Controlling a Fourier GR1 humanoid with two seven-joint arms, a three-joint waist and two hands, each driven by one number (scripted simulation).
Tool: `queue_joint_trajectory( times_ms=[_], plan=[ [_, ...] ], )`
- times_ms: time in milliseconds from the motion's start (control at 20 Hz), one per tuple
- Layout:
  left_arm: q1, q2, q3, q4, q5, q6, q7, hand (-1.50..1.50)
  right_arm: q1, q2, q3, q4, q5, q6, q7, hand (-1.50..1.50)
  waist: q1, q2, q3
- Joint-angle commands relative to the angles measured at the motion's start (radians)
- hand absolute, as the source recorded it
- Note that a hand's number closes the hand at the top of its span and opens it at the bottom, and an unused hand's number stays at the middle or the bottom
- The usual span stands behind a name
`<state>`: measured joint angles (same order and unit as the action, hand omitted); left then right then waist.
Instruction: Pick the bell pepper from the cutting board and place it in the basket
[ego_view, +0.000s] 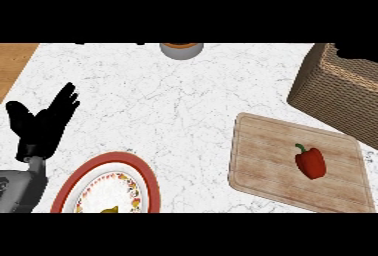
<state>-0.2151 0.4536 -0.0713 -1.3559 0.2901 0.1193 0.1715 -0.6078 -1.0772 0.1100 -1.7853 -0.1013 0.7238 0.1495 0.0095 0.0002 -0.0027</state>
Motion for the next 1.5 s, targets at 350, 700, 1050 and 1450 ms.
queue_joint_trajectory(
  times_ms=[350, 700, 1050, 1450],
  plan=[
    [0.011, -0.002, 0.043, 0.018, -0.018, -0.038, -0.012, 0.0, 0.045, -0.083, -0.141, 0.207, -0.029, 0.335, -0.247, -1.5, -0.013, 0.0, 0.003],
    [0.007, -0.017, 0.05, -0.026, -0.029, -0.031, 0.026, 0.0, 0.263, 0.023, -0.244, 0.195, 0.087, 0.215, -0.436, -1.5, -0.019, -0.001, 0.005],
    [0.016, -0.035, 0.054, -0.047, -0.046, -0.037, 0.034, 0.0, 0.37, 0.122, -0.209, 0.247, 0.291, 0.071, -0.636, -1.5, -0.005, 0.001, 0.005],
    [-0.021, -0.056, 0.087, 0.062, -0.072, -0.071, -0.036, 0.0, 0.348, 0.325, -0.048, 0.35, 0.435, -0.125, -0.676, -1.5, -0.002, 0.004, 0.003]
  ],
)
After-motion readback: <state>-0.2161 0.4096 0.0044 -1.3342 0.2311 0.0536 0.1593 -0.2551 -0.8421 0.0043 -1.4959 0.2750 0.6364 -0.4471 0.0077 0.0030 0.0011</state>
